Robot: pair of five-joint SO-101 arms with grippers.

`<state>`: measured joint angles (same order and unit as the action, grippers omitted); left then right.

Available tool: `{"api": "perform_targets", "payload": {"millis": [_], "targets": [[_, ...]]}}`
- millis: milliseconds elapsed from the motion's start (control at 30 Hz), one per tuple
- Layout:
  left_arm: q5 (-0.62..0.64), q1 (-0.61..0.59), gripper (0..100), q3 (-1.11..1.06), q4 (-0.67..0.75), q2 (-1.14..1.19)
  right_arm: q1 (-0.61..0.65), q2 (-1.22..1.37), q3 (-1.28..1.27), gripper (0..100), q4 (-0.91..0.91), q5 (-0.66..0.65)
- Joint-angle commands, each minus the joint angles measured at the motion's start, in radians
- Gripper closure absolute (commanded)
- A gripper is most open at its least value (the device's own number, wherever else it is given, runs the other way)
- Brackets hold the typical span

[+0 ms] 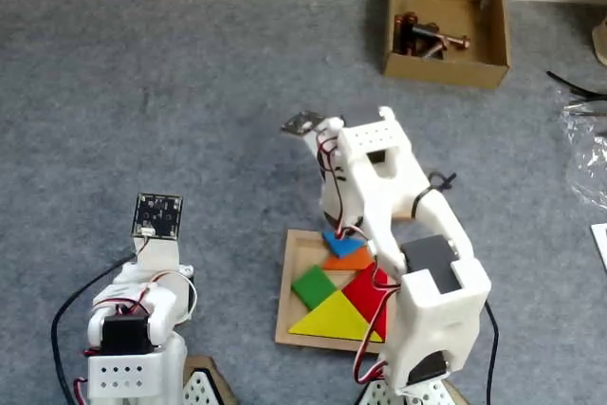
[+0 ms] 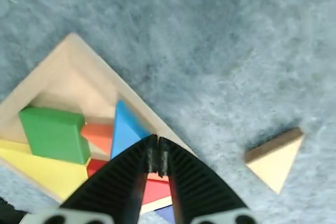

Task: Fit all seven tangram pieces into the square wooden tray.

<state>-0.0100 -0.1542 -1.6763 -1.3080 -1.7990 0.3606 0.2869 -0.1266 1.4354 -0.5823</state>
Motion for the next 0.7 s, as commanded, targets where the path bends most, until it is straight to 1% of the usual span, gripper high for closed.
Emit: {"api": "perform_targets", "payload": {"millis": [0,167,467,667], "targets": [[0.005,-0.010,99,-0.021,-0.005,0.002,-0.008,-0.018,-0.004,99.3,-0.015,0.011],[0.005,-0.010,99,-0.021,-0.005,0.002,-0.007,-0.019,-0.001,99.3,0.028,0.011],[0.005,-0.010,99,-0.021,-0.005,0.002,-0.004,-0.021,-0.001,99.3,0.033,0.012],[0.005,-0.010,99,-0.021,-0.005,0.002,0.064,-0.021,-0.001,99.3,0.027,0.012]]}}
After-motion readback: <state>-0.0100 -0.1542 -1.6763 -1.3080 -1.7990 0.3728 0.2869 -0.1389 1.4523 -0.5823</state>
